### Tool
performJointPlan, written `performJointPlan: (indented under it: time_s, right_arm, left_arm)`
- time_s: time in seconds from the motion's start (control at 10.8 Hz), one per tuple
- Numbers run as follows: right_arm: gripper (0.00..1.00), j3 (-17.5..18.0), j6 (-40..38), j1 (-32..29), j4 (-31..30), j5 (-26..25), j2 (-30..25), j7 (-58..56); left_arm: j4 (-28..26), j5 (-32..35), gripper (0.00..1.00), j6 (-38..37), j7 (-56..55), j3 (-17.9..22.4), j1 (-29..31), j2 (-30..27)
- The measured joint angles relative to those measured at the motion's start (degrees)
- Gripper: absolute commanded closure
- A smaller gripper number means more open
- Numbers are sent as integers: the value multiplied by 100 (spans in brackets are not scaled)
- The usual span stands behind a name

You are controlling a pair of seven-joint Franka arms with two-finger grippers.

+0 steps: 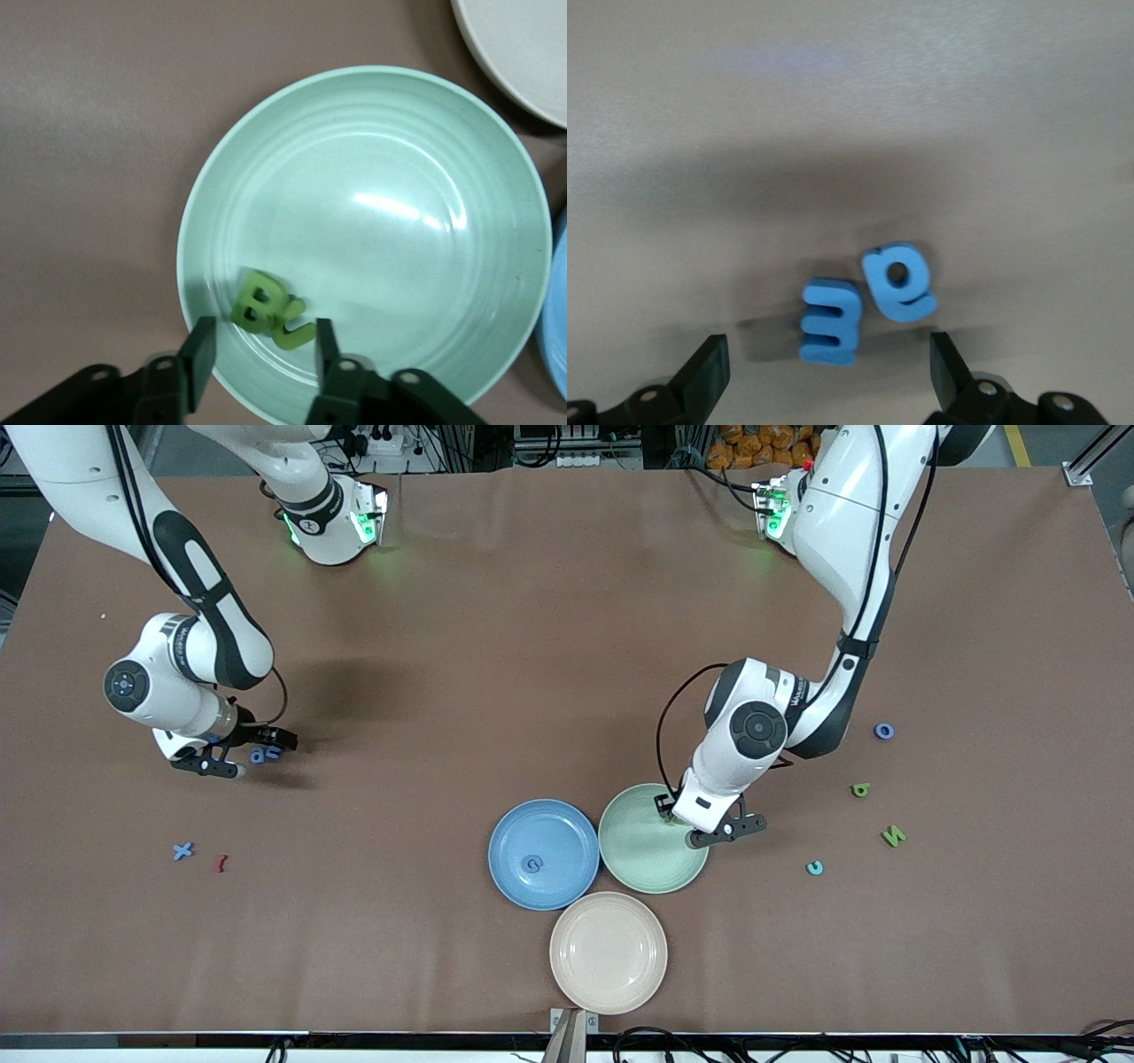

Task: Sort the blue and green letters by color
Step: 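Drop the green B in the green plate while the right gripper reaches blue E, then grasp the blue E with the right gripper while the left gripper reaches green b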

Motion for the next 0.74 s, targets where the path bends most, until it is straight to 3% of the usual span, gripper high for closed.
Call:
performJointPlan:
  time_s: [0.46, 0.74]
  right_arm:
    - [0, 29, 310, 166, 59, 258, 81, 7]
    - [0, 29, 321, 170, 96, 270, 92, 7]
  left_arm:
    - [100, 440, 0, -311, 610, 67, 264, -49]
    - [-130, 685, 0, -536, 1472, -231, 1030, -244]
